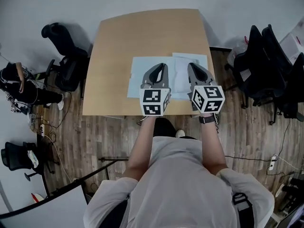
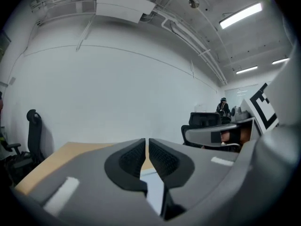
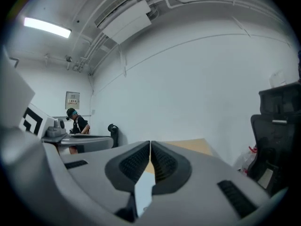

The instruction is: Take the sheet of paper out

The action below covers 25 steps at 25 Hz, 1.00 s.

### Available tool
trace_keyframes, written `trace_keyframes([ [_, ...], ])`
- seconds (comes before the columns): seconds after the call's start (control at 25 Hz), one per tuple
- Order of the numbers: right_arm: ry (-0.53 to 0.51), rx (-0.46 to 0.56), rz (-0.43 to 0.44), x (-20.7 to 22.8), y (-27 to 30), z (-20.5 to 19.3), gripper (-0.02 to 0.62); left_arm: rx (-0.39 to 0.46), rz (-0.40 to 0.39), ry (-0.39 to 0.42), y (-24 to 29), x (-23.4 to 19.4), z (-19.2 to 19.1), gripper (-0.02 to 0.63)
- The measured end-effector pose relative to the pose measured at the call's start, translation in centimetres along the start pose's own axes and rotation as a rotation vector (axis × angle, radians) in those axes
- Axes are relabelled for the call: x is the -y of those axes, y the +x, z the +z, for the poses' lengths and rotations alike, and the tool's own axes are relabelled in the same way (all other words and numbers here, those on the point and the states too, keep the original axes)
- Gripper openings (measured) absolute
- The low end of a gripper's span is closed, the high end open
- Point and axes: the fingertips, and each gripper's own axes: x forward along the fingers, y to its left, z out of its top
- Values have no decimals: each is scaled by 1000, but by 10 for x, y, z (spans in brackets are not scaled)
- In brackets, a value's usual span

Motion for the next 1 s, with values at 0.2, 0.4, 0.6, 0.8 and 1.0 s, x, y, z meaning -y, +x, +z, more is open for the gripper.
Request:
trace_keyframes([
  [0.2, 7, -63, -2, 18, 43, -23, 14, -55, -8, -43, 41, -30, -33, 12],
  [0.4, 56, -122, -18, 38, 81, -52, 14, -150, -71, -43, 84, -38, -63, 12],
  [0.6, 60, -212, -17, 47, 114, -88, 14, -263, -189, -244, 118, -36, -102, 12],
  [0.8, 106, -287, -42, 60, 122, -121, 14, -395, -217, -280, 136, -38, -149, 12],
  [1.0, 132, -352, -65, 74, 130, -147, 14, -501, -240, -310, 151, -35, -188, 14],
])
